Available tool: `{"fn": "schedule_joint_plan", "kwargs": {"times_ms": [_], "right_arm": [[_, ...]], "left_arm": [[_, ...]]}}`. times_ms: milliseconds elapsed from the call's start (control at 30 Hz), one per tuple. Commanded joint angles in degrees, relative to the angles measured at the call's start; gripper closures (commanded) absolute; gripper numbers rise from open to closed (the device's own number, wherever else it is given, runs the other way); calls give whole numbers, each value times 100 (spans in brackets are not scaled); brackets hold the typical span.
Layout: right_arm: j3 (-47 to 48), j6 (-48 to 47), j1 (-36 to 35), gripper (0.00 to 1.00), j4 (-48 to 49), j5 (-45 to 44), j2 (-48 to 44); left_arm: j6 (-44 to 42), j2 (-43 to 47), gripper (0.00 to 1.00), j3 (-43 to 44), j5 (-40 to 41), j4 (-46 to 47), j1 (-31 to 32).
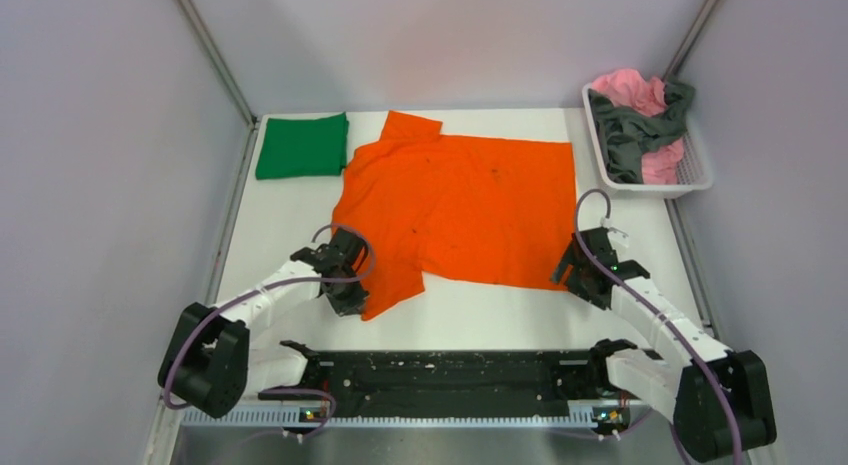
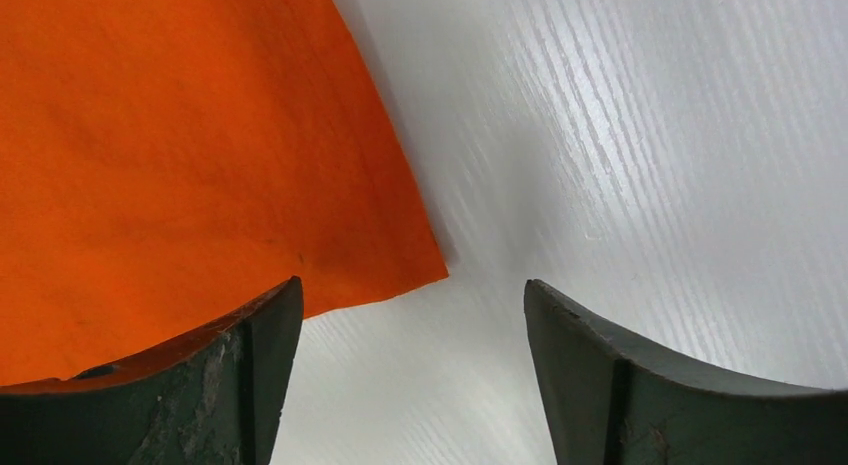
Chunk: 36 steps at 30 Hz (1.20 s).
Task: Fold and stack the t-shirts
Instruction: Grab the side of the flattened tshirt closest away from the robot with both arms
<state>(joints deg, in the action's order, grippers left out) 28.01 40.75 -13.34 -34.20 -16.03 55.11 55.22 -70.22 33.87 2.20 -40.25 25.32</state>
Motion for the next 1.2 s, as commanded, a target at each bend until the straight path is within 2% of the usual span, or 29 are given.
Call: {"fn": "schedule_joint_plan", "kwargs": {"times_ms": [0, 100, 133, 200, 367, 500, 567, 667, 800, 967, 1167], "right_arm": [[-120, 164, 16, 26, 610, 160, 375], [-217, 71, 17, 52, 798, 130, 527], [-270, 77, 17, 58, 870, 107, 552], [-342, 80, 18, 65, 933, 132, 599], [-412, 58, 20, 72, 965, 66, 704], [-343, 86, 16, 100, 547, 128, 570], [-251, 246, 17, 100, 15, 243, 264], [-108, 565, -4, 100, -486, 907, -256], [381, 939, -6, 100, -1539, 1259, -463], [590, 1010, -10, 100, -1873, 1208, -784], [908, 368, -10, 100, -1157, 1166, -197]], "left_arm": [[81, 241, 100, -81, 24, -267, 43], [109, 331, 100, -77, 28, -378, 50], [116, 367, 100, -91, 8, -381, 47], [135, 423, 100, -115, -52, -398, 50], [244, 651, 100, -255, -177, -498, 58], [325, 911, 100, -284, -191, -808, 65], [393, 1142, 100, -236, -395, -1187, 92], [577, 1793, 100, -258, -642, -1697, 128], [856, 2528, 100, -458, -1145, -2005, 147], [926, 2746, 100, -452, -1462, -2129, 148], [188, 1799, 100, 351, -1814, -390, 139]]}}
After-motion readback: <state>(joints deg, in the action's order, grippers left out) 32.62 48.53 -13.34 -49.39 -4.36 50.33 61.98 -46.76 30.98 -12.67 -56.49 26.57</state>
